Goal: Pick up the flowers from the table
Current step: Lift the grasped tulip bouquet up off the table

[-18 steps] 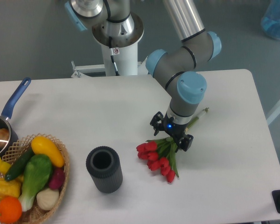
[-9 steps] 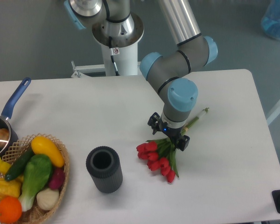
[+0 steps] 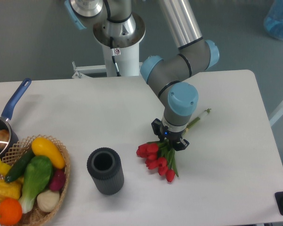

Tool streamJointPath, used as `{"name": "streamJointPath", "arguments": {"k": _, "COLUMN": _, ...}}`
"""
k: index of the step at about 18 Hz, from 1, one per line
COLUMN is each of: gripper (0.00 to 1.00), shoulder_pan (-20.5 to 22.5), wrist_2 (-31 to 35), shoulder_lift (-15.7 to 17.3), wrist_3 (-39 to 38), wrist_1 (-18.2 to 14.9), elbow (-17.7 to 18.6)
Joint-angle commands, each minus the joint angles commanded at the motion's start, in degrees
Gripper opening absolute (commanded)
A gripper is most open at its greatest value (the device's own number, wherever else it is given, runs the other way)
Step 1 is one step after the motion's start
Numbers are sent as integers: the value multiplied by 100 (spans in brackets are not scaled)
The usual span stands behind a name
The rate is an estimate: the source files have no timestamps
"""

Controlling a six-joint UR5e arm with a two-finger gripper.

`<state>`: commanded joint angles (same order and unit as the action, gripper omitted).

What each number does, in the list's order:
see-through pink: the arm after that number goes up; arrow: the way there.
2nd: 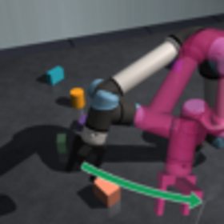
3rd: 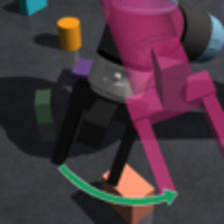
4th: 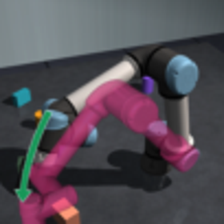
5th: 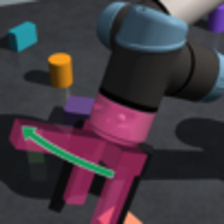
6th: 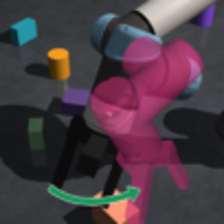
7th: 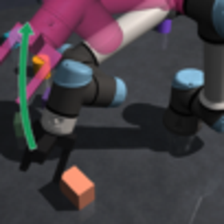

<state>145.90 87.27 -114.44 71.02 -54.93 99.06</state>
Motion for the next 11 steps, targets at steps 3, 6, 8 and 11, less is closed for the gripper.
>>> {"name": "streamJointPath", "arguments": {"k": 3, "gripper": 0, "shoulder_pan": 141, "wrist_2": 106, "shoulder_lift": 70, "wrist_3": 26, "wrist_1": 105, "elbow": -132}}
{"name": "streamJointPath", "arguments": {"k": 6, "gripper": 0, "shoulder_pan": 132, "wrist_2": 132, "shoulder_lift": 132, "wrist_3": 26, "wrist_1": 105, "elbow": -369}}
{"name": "streamJointPath", "arguments": {"k": 8, "gripper": 0, "shoulder_pan": 141, "wrist_2": 141, "shoulder_lift": 193, "wrist_3": 0, "wrist_1": 36, "elbow": -606}}
{"name": "streamJointPath", "arguments": {"k": 11, "gripper": 0, "shoulder_pan": 264, "wrist_2": 54, "shoulder_lift": 413, "wrist_3": 8, "wrist_1": 44, "elbow": -659}}
